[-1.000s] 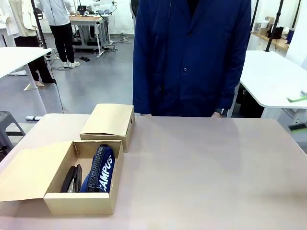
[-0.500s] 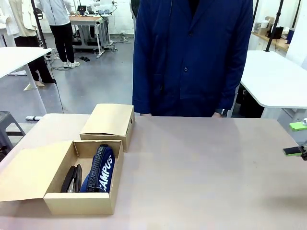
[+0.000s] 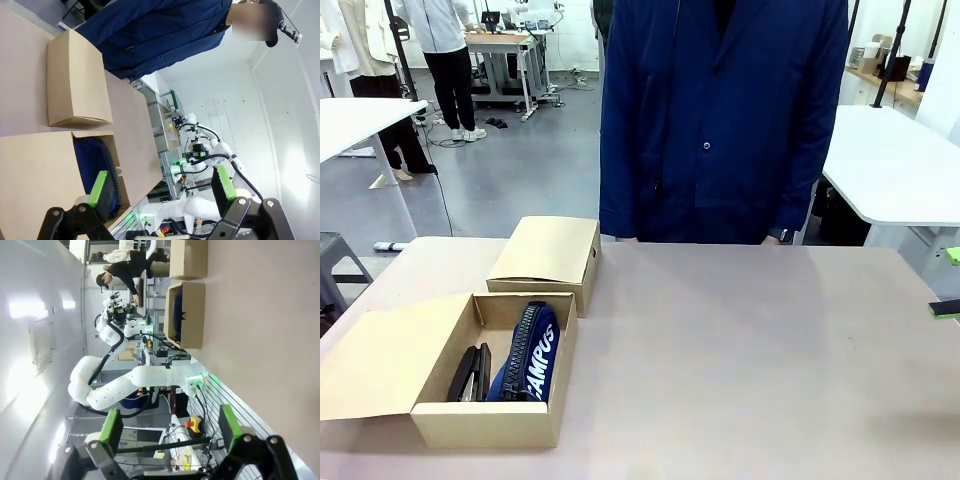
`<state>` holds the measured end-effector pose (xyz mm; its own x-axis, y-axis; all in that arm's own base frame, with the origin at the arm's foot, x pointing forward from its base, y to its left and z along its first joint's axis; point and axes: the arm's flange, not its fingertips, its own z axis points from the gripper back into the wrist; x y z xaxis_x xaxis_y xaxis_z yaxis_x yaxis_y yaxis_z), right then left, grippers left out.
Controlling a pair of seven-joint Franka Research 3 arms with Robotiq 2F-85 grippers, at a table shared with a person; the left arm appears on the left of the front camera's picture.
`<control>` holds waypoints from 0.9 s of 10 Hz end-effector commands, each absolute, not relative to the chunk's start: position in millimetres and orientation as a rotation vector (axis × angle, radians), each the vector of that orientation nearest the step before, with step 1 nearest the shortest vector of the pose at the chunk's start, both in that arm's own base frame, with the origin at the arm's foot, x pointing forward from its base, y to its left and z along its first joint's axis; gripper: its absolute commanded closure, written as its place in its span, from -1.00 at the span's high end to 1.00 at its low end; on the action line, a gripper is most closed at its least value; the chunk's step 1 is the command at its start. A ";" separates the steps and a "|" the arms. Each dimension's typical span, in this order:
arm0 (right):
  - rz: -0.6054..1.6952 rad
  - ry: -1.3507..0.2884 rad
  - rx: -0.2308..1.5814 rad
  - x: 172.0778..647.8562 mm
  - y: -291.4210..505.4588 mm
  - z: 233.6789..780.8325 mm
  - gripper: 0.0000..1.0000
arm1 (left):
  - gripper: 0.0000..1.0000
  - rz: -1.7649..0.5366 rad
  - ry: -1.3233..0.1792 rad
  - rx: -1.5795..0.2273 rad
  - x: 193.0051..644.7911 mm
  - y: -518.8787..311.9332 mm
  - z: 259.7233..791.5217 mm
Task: Place items inside the box.
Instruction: Close the lid of the Mailer Box closest to the robot.
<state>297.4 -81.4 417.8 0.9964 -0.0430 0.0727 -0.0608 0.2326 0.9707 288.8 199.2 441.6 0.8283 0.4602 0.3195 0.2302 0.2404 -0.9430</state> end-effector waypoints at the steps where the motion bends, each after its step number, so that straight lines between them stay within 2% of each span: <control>1: 0.016 -0.085 1.342 295.7 -81.0 420.6 1.00 | 1.00 0.158 -0.645 -1.356 288.0 198.2 442.6; 2: 0.016 -0.085 1.342 295.7 -81.0 420.6 1.00 | 1.00 0.172 -0.621 -1.343 288.8 199.2 441.6; 3: 0.016 -0.085 1.342 295.7 -81.0 420.6 1.00 | 1.00 -0.206 -0.654 -1.478 291.5 168.4 461.9; 6: 0.016 -0.085 1.342 295.7 -81.0 420.6 1.00 | 1.00 -1.141 -0.671 -1.335 292.2 31.6 500.1; 7: 0.016 -0.085 1.342 295.7 -81.0 420.6 1.00 | 1.00 -1.338 -0.687 -1.206 287.5 8.8 499.1; 9: 0.016 -0.085 1.342 295.7 -81.0 420.6 1.00 | 1.00 -1.577 -0.945 -0.789 288.2 -7.9 485.8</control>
